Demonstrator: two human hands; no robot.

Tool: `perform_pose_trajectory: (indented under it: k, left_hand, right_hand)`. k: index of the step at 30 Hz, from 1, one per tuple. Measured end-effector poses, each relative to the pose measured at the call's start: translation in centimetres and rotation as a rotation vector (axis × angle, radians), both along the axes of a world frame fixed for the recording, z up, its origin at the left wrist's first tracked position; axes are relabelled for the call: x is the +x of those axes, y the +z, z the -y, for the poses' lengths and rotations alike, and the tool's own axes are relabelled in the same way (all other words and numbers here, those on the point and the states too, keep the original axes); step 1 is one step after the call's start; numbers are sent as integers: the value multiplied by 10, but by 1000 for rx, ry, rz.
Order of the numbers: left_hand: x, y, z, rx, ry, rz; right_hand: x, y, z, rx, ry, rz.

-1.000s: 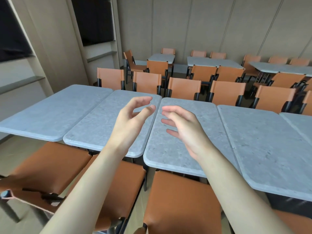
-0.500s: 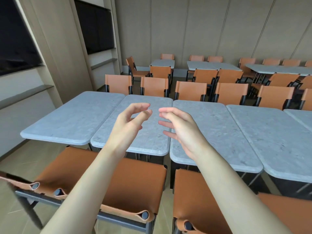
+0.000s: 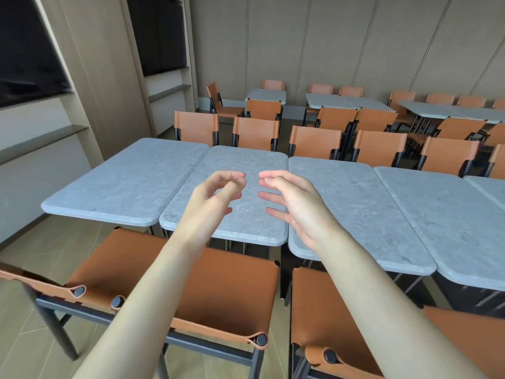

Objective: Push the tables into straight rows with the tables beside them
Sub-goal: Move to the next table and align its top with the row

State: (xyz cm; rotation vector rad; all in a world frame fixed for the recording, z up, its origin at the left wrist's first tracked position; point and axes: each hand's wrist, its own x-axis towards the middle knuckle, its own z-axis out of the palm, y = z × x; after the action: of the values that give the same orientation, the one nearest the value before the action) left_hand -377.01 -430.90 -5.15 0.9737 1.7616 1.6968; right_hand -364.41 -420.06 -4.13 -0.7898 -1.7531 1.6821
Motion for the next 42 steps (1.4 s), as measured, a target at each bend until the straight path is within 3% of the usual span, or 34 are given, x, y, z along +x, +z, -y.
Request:
perform_pose_trajectory:
  k: [15,26,42]
  left_hand:
    - [-48,29,-101,30,-63,-40]
    - [-68,13,-183,3,-109,-34]
    - [-154,-82,-221,-228,-66,151]
  right_hand:
    - [-44,28,-91,32,-53,-39]
    - [-58,12,-166,-39,-102,-32]
    - [-128,-83,-208,-259,-162,105]
